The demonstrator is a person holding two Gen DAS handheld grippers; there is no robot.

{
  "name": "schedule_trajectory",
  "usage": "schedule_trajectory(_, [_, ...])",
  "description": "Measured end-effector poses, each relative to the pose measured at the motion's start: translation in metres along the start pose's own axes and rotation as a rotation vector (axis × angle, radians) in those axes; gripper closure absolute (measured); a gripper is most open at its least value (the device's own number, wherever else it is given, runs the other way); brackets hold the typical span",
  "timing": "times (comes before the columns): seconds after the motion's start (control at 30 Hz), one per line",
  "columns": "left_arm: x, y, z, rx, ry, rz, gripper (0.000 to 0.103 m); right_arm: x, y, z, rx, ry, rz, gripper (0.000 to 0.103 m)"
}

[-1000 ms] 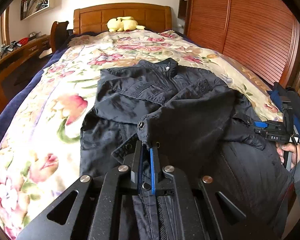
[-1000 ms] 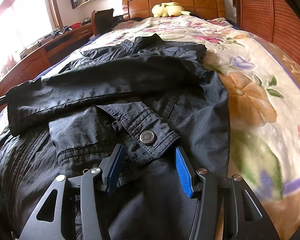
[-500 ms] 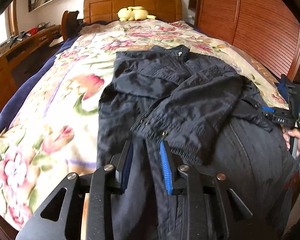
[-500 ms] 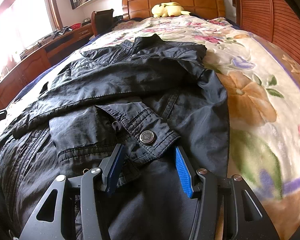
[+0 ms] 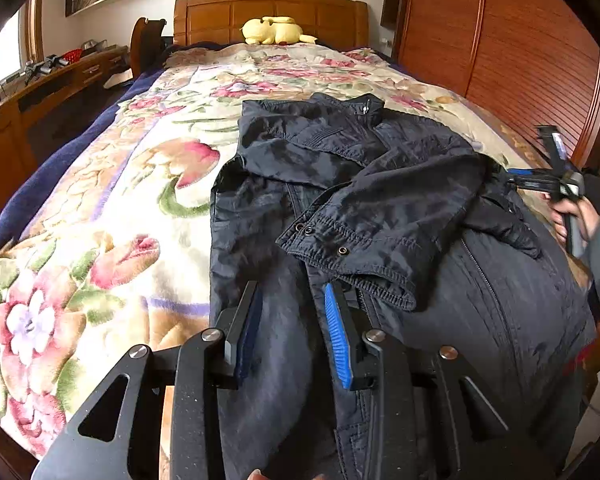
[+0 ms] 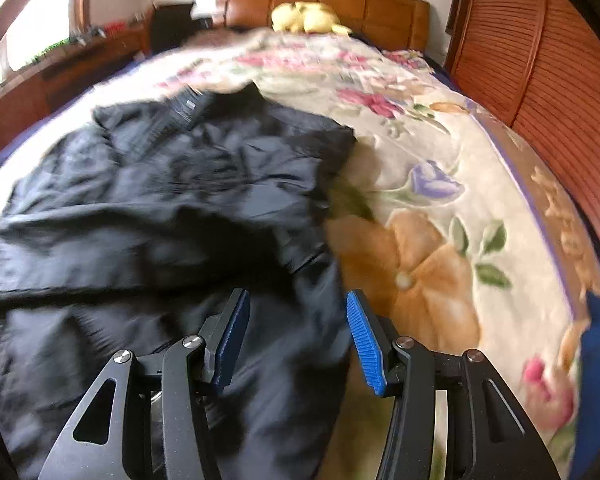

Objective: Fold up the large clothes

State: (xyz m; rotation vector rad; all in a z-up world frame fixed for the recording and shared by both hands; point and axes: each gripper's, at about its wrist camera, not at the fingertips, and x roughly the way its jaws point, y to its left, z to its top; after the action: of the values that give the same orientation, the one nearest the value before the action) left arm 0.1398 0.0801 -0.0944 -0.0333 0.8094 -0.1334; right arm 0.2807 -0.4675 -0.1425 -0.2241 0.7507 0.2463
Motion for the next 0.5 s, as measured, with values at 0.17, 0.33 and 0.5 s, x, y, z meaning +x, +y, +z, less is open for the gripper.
schedule_trajectory(0.17, [0.007, 0.001, 0.001, 0.024, 0.017, -0.001, 0.070, 0.028, -0.021, 0.018, 0.063, 0.053, -0.050, 0.098])
schedule_trajectory(0.33, [0.008, 0.000, 0.001, 0.041, 0.016, -0.017, 0.069, 0.046, -0.024, 0.004, 0.128, 0.110, -0.009, 0.097])
schedule_trajectory(0.5, [0.006, -0.002, 0.001, 0.052, 0.005, -0.039, 0.069, 0.009, -0.017, -0.014, 0.166, 0.085, -0.006, 0.093])
